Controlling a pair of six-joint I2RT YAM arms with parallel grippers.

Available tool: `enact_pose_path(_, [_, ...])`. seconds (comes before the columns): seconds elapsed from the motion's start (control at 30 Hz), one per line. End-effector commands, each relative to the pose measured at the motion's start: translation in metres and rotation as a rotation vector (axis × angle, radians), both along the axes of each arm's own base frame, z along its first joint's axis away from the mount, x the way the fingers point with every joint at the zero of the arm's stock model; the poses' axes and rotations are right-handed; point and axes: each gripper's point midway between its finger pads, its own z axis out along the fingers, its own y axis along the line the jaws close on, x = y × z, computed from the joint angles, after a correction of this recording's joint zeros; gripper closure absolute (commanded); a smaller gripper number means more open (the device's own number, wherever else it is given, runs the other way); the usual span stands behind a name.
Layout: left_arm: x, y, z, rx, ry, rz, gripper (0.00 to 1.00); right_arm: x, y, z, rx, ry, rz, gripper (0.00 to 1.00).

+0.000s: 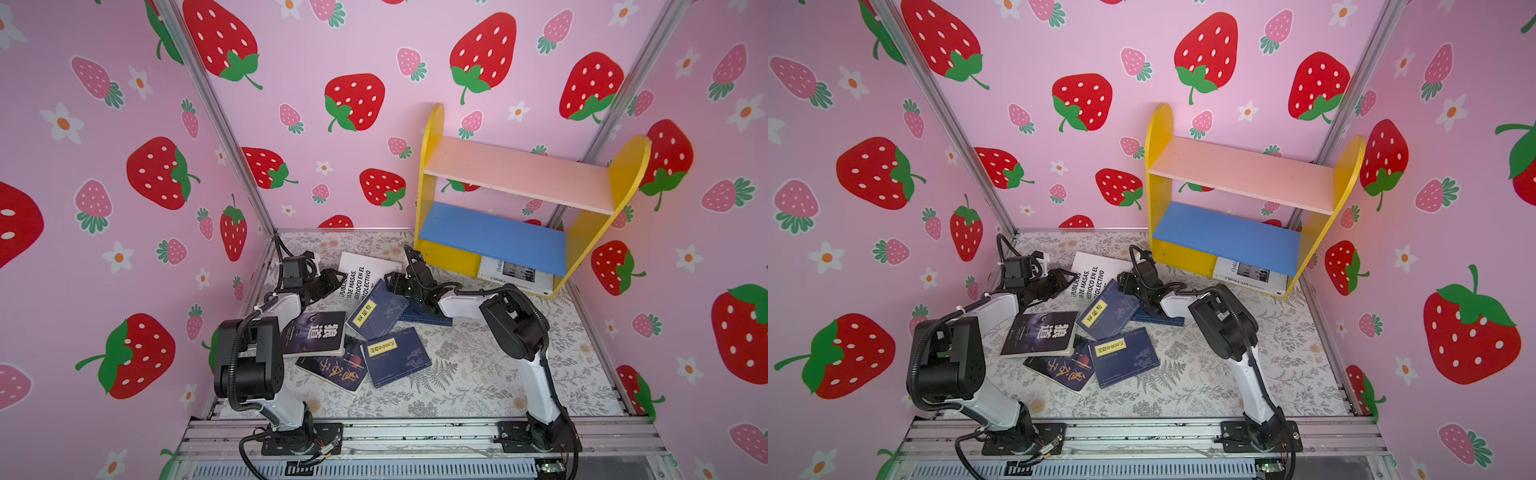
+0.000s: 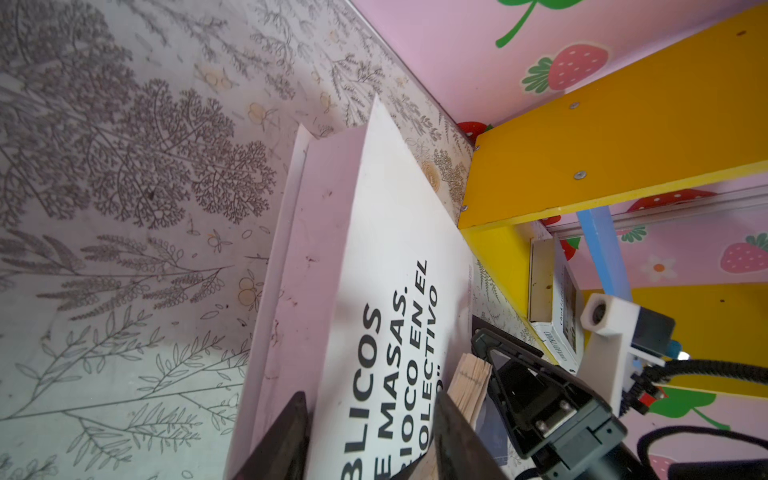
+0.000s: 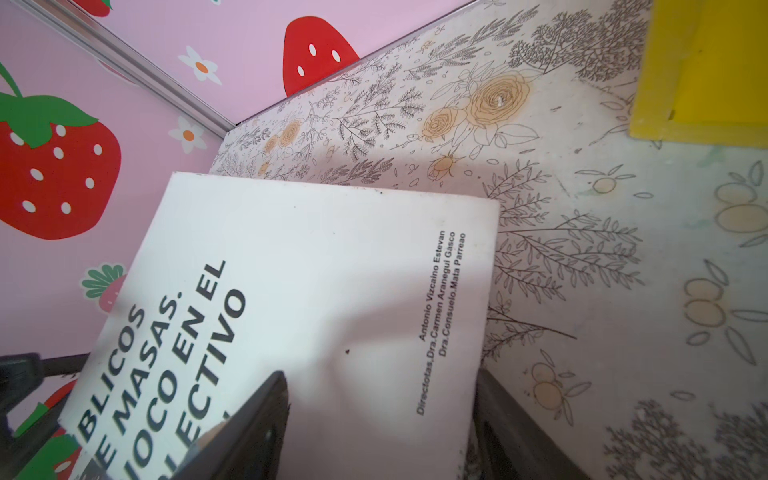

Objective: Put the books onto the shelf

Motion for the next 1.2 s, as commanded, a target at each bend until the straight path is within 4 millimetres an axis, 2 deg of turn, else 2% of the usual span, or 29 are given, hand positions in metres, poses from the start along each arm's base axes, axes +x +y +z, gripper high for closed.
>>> enact_pose_path(0.0, [0.000, -0.018, 0.028, -0.078, -0.046, -0.078, 0.56, -0.010, 0.022, 0.009, 0.078, -0.008, 0.072, 0.28])
enact_pose_path(0.27, [-0.010, -0.020, 0.029, -0.093, -0.007, -0.079, 0.68, -0.008, 0.018, 0.012, 0.105, -0.008, 0.061, 0.27])
enact_pose_path(0.67, [-0.017, -0.027, 0.043, -0.111, -0.015, -0.086, 1.00, -0.006, 0.010, 0.029, 0.142, -0.031, 0.059, 0.25])
enact_pose_path(0.87, [-0.021, -0.035, 0.054, -0.112, -0.031, -0.097, 1.00, -0.001, 0.000, 0.047, 0.163, -0.064, 0.049, 0.24])
enact_pose_path(1.0, [-0.021, -0.036, 0.070, -0.090, -0.064, -0.088, 1.00, 0.010, -0.020, 0.081, 0.215, -0.122, 0.026, 0.19])
enact_pose_path(1.17, [-0.017, -0.027, 0.106, -0.026, -0.133, -0.051, 1.00, 0.021, -0.059, 0.142, 0.298, -0.237, -0.013, 0.13])
